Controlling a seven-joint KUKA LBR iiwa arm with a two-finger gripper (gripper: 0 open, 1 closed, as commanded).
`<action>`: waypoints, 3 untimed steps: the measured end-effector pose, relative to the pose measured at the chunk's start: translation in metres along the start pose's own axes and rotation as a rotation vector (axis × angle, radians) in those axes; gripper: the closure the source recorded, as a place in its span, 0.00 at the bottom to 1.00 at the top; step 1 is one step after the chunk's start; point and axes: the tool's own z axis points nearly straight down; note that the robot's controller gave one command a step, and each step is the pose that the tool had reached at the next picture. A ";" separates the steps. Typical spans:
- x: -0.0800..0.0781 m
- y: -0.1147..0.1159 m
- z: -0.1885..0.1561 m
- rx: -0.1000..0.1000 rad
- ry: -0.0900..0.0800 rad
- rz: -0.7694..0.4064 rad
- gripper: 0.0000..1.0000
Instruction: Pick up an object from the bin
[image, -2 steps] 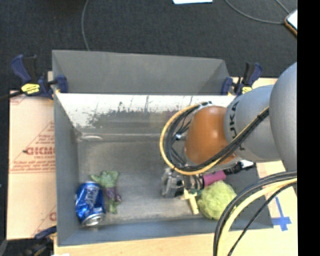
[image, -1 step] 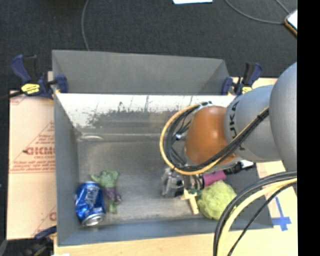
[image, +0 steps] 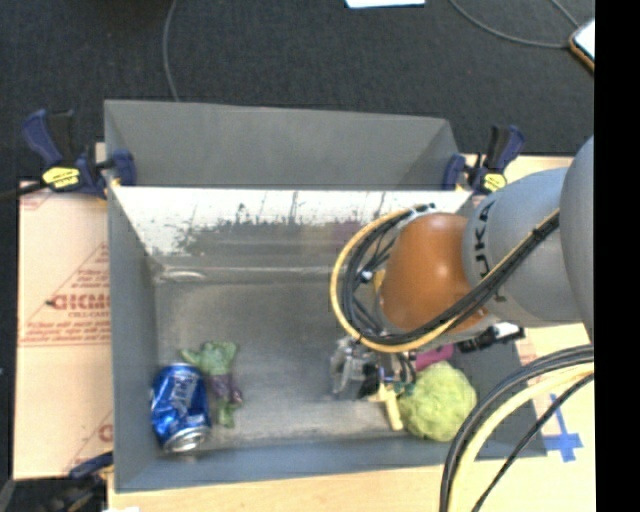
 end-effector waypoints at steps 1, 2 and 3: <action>-0.006 -0.010 0.018 -0.001 0.005 -0.020 1.00; 0.000 -0.018 0.002 -0.003 0.003 0.005 1.00; -0.008 -0.027 0.011 -0.005 -0.001 0.009 1.00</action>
Offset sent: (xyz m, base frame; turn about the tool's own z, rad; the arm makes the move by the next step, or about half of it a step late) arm -0.0027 -0.0191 -0.0029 0.0071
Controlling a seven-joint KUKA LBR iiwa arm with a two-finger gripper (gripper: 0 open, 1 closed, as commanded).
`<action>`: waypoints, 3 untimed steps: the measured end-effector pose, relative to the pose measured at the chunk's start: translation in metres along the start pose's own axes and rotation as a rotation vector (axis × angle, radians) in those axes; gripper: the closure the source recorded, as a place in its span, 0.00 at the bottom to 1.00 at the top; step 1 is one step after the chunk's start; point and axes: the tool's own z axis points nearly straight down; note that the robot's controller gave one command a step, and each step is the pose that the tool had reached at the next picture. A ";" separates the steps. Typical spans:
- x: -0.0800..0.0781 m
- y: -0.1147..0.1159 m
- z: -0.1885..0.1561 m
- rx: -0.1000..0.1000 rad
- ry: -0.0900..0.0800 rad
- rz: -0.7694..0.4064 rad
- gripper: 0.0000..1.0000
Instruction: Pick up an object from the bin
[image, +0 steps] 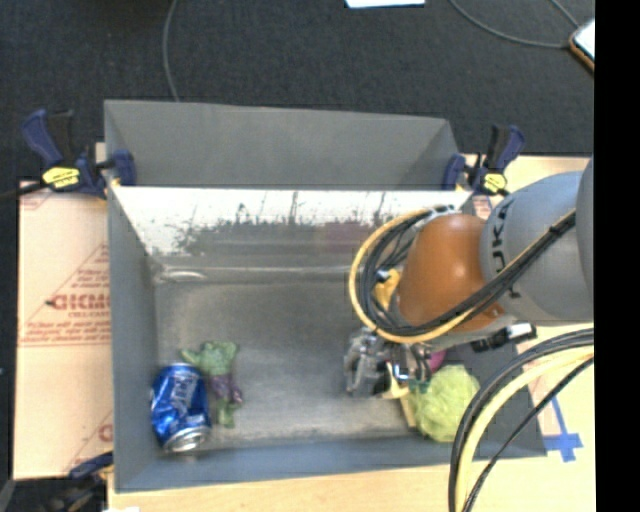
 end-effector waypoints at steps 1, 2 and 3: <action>-0.011 0.009 0.018 -0.001 -0.007 0.045 1.00; -0.011 -0.012 -0.012 -0.002 -0.007 0.030 1.00; -0.011 -0.003 -0.008 -0.002 -0.005 0.045 1.00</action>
Offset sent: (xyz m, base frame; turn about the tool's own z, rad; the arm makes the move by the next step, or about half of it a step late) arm 0.0074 -0.0140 0.0116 0.0321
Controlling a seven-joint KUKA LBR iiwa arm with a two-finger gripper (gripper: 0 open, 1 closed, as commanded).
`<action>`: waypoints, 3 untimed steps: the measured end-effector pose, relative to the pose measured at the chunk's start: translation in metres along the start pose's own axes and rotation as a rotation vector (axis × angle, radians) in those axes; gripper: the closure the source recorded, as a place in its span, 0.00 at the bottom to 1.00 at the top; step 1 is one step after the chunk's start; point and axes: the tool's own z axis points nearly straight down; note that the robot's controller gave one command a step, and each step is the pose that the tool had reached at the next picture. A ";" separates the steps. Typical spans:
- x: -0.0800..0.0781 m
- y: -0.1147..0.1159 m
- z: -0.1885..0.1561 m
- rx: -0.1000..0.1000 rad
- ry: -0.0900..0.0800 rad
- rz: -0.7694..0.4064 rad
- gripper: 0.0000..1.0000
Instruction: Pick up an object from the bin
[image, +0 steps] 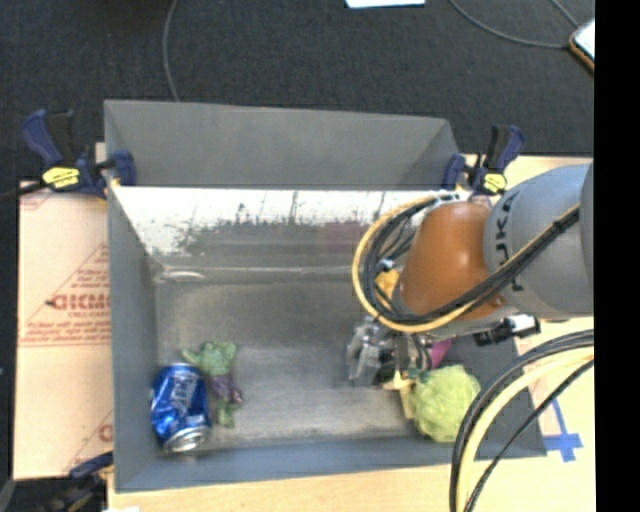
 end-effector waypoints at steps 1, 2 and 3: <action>-0.003 -0.008 -0.042 0.000 -0.008 -0.219 1.00; -0.005 -0.025 -0.002 -0.002 0.002 -0.033 0.00; -0.005 -0.026 -0.001 -0.001 0.001 -0.027 0.00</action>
Offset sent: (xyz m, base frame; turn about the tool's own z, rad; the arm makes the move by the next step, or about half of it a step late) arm -0.0003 -0.0261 0.0008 -0.0247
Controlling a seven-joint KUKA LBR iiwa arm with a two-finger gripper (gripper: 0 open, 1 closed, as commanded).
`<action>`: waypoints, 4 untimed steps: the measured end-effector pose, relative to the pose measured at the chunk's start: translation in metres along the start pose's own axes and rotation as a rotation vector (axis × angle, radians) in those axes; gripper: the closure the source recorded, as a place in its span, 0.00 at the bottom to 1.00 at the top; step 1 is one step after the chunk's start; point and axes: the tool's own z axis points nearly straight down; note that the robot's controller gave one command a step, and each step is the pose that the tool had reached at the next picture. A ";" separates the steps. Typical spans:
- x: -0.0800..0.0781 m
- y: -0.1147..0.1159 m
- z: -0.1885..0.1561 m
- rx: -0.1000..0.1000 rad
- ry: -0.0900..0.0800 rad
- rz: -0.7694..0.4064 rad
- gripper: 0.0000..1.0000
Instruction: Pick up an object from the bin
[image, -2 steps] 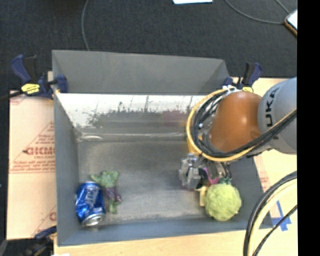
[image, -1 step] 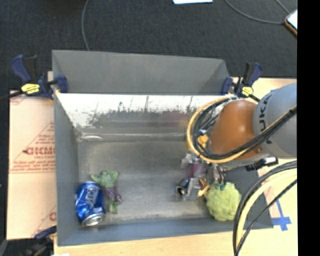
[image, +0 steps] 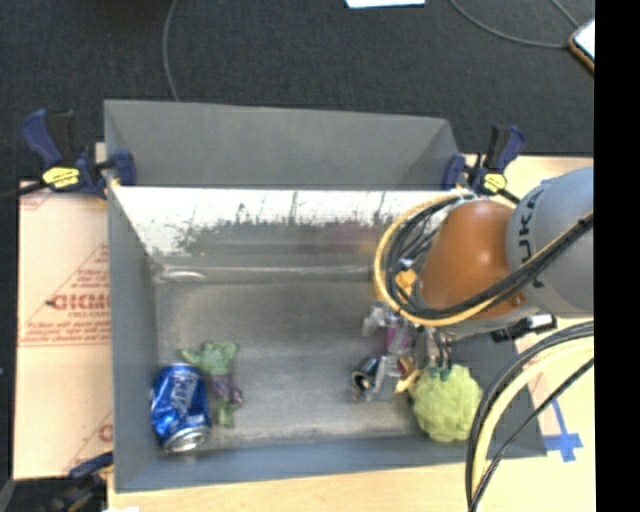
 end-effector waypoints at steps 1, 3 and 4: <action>0.003 -0.018 0.005 0.001 0.004 0.020 1.00; -0.001 -0.021 0.008 0.000 -0.002 0.029 1.00; 0.004 -0.026 0.002 0.000 0.004 0.011 1.00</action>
Offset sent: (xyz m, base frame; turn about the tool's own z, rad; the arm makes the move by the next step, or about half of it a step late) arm 0.0000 0.0000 0.0000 0.0000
